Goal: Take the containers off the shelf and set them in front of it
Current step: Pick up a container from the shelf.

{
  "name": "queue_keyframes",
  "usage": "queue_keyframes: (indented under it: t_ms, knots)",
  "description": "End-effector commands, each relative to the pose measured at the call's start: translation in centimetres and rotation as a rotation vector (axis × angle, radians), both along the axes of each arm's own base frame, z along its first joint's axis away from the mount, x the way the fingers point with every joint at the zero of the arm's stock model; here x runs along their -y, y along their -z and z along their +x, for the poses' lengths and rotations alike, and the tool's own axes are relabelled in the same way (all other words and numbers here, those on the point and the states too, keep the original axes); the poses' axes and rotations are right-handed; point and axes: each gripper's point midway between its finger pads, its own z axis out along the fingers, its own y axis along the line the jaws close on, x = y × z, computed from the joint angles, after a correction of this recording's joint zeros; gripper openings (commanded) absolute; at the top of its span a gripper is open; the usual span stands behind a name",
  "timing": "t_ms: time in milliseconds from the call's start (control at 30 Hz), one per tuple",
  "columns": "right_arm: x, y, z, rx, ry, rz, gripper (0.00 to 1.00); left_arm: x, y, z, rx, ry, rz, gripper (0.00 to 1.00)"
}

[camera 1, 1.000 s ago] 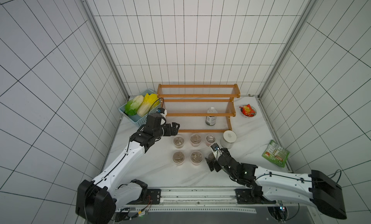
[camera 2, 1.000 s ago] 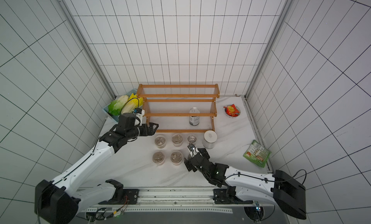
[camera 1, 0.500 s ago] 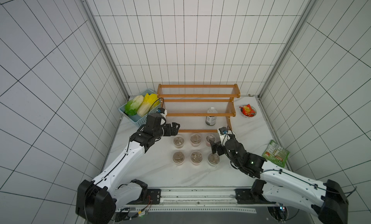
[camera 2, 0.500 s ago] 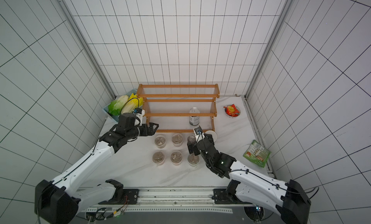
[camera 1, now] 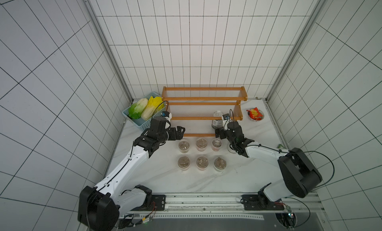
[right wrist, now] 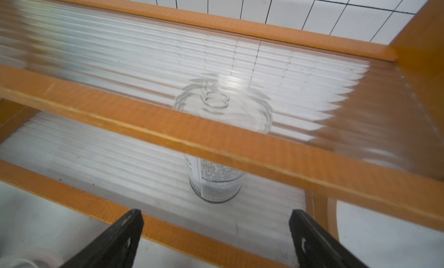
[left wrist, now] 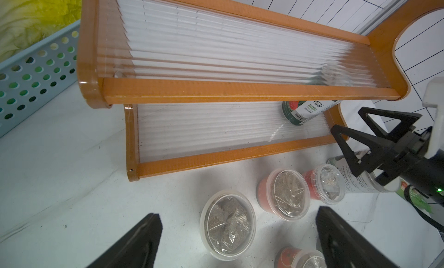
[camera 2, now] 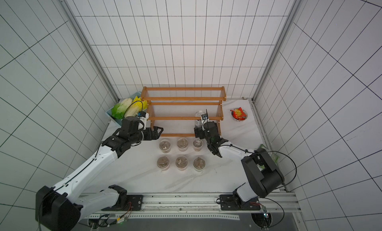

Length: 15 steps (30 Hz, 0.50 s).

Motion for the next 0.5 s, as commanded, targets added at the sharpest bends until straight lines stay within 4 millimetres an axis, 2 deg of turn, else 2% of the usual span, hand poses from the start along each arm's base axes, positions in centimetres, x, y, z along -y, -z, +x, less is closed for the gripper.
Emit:
queue_keyframes:
  t_ms: [0,267,467]
  knots:
    - [-1.9,-2.3,1.8,0.094,-0.087,0.077,0.99,-0.1,-1.7,0.5,0.051,-0.009,-0.009,0.98]
    - [-1.4,-2.0,5.7,0.112,-0.039,0.071,0.99,-0.1,-1.5,0.6,0.044,-0.009,-0.006,0.98]
    - [-1.8,-0.8,7.5,0.095,-0.022,0.044,0.99,-0.1,-1.4,0.5,0.042,-0.006,-0.002,0.98]
